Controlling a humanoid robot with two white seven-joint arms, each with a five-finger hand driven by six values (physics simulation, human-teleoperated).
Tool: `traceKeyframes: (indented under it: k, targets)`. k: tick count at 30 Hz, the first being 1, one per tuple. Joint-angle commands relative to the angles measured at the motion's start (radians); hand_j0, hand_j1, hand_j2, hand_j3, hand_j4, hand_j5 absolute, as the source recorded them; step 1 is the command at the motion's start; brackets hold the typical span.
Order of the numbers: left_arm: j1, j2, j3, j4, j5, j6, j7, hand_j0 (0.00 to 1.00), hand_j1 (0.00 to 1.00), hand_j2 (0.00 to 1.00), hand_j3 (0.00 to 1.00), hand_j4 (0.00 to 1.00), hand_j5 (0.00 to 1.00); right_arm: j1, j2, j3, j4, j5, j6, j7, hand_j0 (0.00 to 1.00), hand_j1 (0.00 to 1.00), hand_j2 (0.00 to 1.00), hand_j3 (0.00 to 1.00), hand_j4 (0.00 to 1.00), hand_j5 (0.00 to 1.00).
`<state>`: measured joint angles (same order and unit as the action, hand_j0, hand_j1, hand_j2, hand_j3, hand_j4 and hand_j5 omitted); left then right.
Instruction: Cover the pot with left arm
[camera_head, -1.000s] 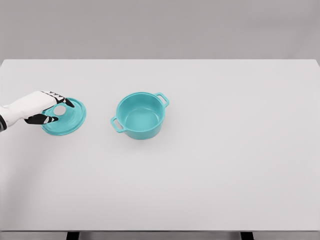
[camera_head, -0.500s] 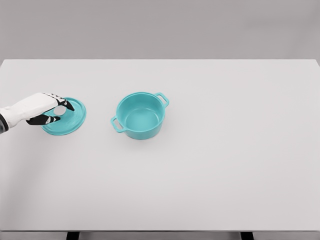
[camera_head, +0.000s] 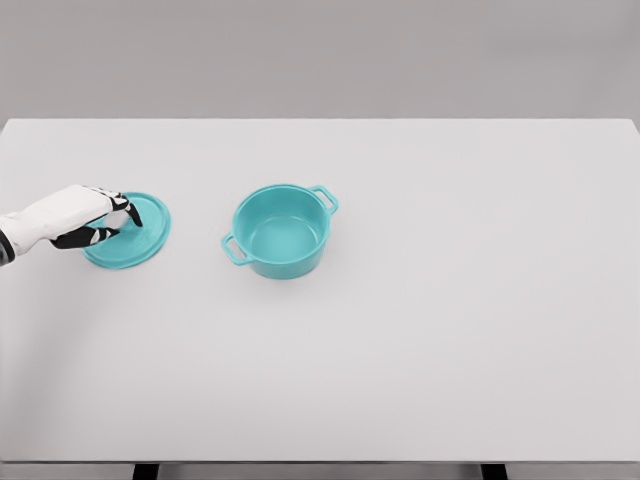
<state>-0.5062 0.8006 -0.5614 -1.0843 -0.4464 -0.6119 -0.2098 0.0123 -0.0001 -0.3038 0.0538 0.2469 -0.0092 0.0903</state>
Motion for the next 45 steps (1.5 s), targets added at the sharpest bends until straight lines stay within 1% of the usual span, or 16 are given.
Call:
traceKeyframes:
  k: [1,12,17,20,24,29,32,34,37,42,44,45]
  targets:
    - [0.0,0.002,0.001,-0.006,0.006,0.001,0.001,0.51,0.51,0.51,0.51,0.51,0.51,0.0,0.0,0.0,0.001,0.0,0.0,0.0,1.0,1.0,1.0,1.0,1.0,1.0]
    - [-0.002,0.015,0.008,-0.059,0.011,0.001,0.001,0.51,0.51,0.51,0.51,0.51,0.51,0.0,0.0,0.0,0.0,0.0,0.0,0.0,1.0,1.0,1.0,1.0,1.0,1.0]
    - [-0.009,0.046,0.014,-0.106,0.015,0.001,0.006,0.5,0.5,0.5,0.5,0.5,0.5,0.0,0.0,0.0,0.0,0.0,0.0,0.0,1.0,1.0,1.0,1.0,1.0,1.0]
    - [-0.024,0.048,0.012,-0.135,0.015,0.001,0.016,0.5,0.5,0.5,0.5,0.5,0.5,0.0,0.0,0.0,0.0,0.0,0.0,0.0,1.0,1.0,1.0,1.0,1.0,1.0]
    - [-0.029,0.068,0.006,-0.192,0.014,0.001,0.023,0.5,0.5,0.5,0.5,0.5,0.5,0.0,0.0,0.0,0.0,0.0,0.0,0.0,1.0,1.0,1.0,1.0,1.0,1.0]
    - [-0.029,0.089,0.001,-0.292,0.009,0.001,0.023,0.5,0.5,0.5,0.5,0.5,0.5,0.0,0.0,0.0,0.0,0.0,0.0,0.0,1.0,1.0,1.0,1.0,1.0,1.0]
    - [-0.029,0.089,0.001,-0.327,0.011,0.001,0.023,0.5,0.5,0.5,0.5,0.5,0.5,0.0,0.0,0.0,0.0,0.0,0.0,0.0,1.0,1.0,1.0,1.0,1.0,1.0]
    - [-0.029,0.089,0.001,-0.335,0.009,0.001,0.023,0.5,0.5,0.5,0.5,0.5,0.5,0.0,0.0,0.0,0.001,0.0,0.0,0.0,1.0,1.0,1.0,1.0,1.0,1.0]
    - [-0.031,0.088,0.001,-0.37,0.009,0.001,0.023,0.5,0.5,0.5,0.5,0.5,0.5,0.0,0.0,0.0,0.0,0.0,0.0,0.0,1.0,1.0,1.0,1.0,1.0,1.0]
    - [-0.043,0.074,-0.003,-0.391,0.005,0.001,0.023,0.5,0.5,0.5,0.5,0.5,0.5,0.0,0.0,0.0,0.0,0.0,0.0,0.0,1.0,1.0,1.0,1.0,1.0,1.0]
    - [-0.072,0.071,-0.038,-0.39,0.006,0.001,0.023,0.5,0.5,0.5,0.5,0.5,0.5,0.0,0.0,0.0,0.0,0.0,0.0,0.0,1.0,1.0,1.0,1.0,1.0,1.0]
    - [-0.078,0.068,-0.045,-0.39,0.006,0.001,0.023,0.5,0.5,0.5,0.5,0.5,0.5,0.0,0.0,0.0,0.0,0.0,0.0,0.0,1.0,1.0,1.0,1.0,1.0,1.0]
